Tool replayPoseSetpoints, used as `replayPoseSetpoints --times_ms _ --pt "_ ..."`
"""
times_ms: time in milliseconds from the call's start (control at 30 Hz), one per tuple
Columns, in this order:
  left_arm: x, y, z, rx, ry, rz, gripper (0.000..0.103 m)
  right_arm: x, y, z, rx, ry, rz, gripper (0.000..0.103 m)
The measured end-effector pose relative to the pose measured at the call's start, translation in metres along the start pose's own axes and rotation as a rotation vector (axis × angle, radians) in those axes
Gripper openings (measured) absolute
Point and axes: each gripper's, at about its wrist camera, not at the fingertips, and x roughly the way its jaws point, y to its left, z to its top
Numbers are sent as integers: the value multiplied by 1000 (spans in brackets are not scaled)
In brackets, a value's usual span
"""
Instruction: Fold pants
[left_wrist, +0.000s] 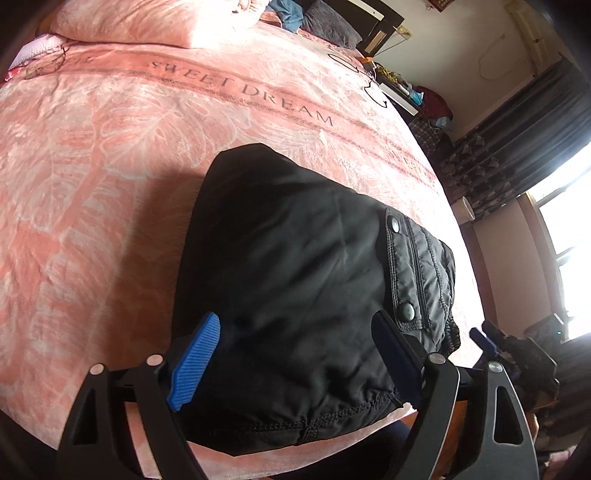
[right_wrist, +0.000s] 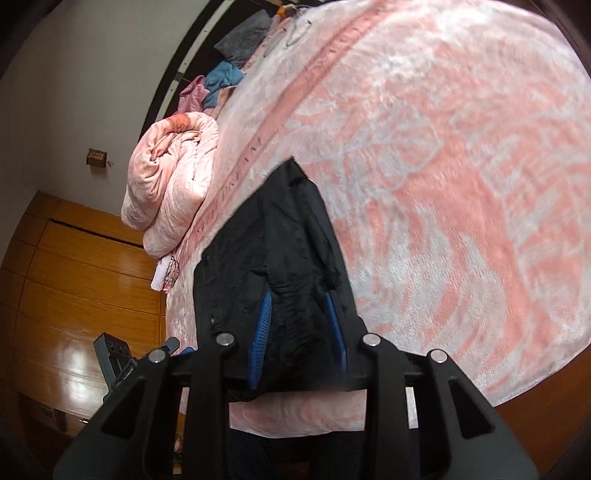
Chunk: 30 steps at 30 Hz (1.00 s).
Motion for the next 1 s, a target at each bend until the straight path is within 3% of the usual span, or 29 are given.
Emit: replayPoseSetpoints --times_ms 100,200,300,333,367,433,467,600,733,800,833,900,967,1000 --pt "7 7 1 -20 28 2 85 20 25 1 -70 50 10 31" --pt "14 11 0 -34 50 -11 85 54 11 -7 -61 123 -67 28" --pt "17 11 3 -19 73 -29 87 64 -8 -12 -41 149 -119 2" --pt "16 11 5 -10 77 -35 87 62 -9 -9 -26 167 -102 3" --pt "15 12 7 -3 80 -45 87 56 -6 -6 -27 171 -85 5" --pt "11 18 16 -2 77 -61 87 41 8 9 -67 125 -72 36" --pt "10 21 21 -7 71 -65 88 37 15 19 -75 103 -60 40" --pt "13 40 43 -50 67 -57 88 51 21 66 -21 90 27 45" --pt "21 57 60 -86 105 -69 88 96 -2 92 67 162 57 46" --pt "24 65 66 -96 122 -78 88 113 -20 92 105 202 24 37" --pt "25 68 68 -100 129 -81 88 117 -27 91 105 217 2 24" --pt "29 76 71 -110 147 -87 88 116 -39 88 108 234 -21 10" --pt "33 85 74 -128 173 -112 89 102 -41 88 115 226 -17 25" --pt "33 89 74 -139 181 -136 89 91 -38 88 113 212 -4 62"
